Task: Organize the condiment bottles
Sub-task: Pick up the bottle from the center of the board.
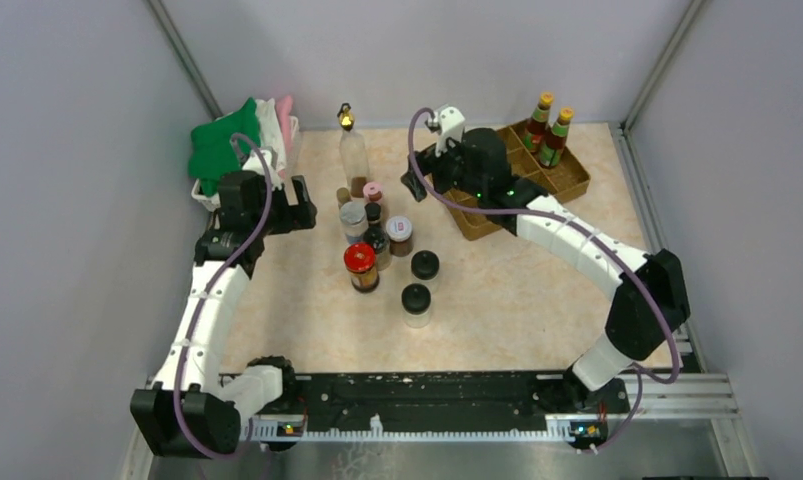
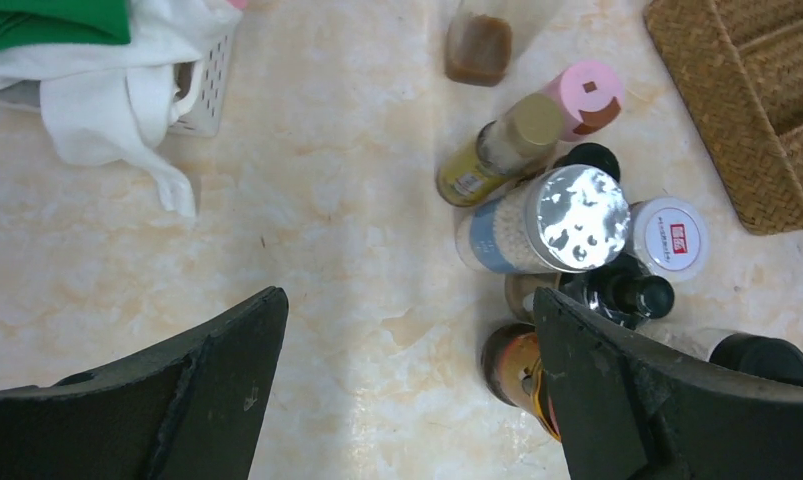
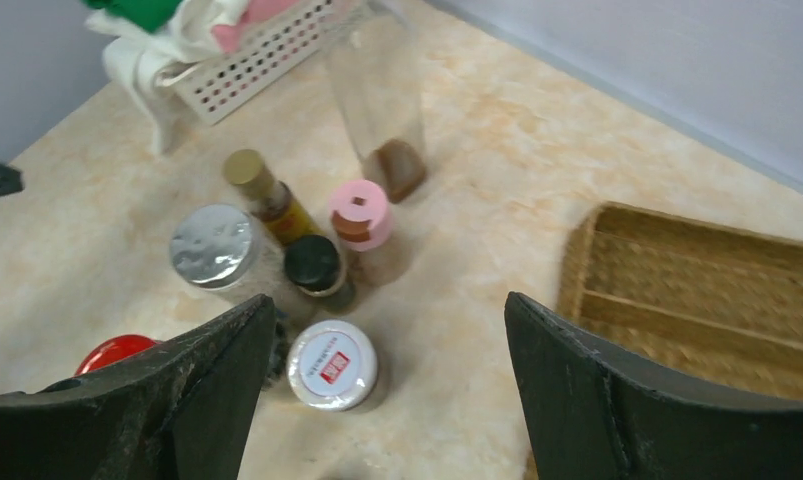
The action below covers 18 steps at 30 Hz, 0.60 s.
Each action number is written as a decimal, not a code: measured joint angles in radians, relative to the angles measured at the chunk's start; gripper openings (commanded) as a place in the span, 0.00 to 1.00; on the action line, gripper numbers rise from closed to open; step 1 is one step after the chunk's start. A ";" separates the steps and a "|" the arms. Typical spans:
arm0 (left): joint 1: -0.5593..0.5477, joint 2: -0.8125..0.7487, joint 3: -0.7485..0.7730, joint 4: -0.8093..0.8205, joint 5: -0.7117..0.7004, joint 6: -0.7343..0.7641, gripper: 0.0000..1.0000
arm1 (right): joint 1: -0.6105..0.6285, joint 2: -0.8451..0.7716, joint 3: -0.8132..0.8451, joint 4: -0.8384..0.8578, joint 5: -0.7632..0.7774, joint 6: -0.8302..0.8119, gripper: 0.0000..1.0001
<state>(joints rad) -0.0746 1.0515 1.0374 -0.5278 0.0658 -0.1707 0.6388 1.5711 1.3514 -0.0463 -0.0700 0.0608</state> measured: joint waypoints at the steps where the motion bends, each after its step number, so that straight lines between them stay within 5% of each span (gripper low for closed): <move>1: 0.019 0.004 -0.002 0.003 0.010 -0.003 0.99 | 0.009 0.011 0.007 -0.003 -0.019 -0.007 0.84; 8: 0.148 0.010 -0.053 0.024 0.112 -0.027 0.99 | 0.093 0.179 0.137 -0.038 -0.101 -0.064 0.84; 18: 0.159 0.010 -0.071 0.064 0.172 -0.040 0.99 | 0.229 0.355 0.261 -0.114 -0.133 -0.129 0.84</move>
<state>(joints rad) 0.0845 1.0615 0.9661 -0.4641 0.2379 -0.2111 0.8680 1.9259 1.6123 -0.1608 -0.2028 -0.0681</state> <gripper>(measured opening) 0.987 0.836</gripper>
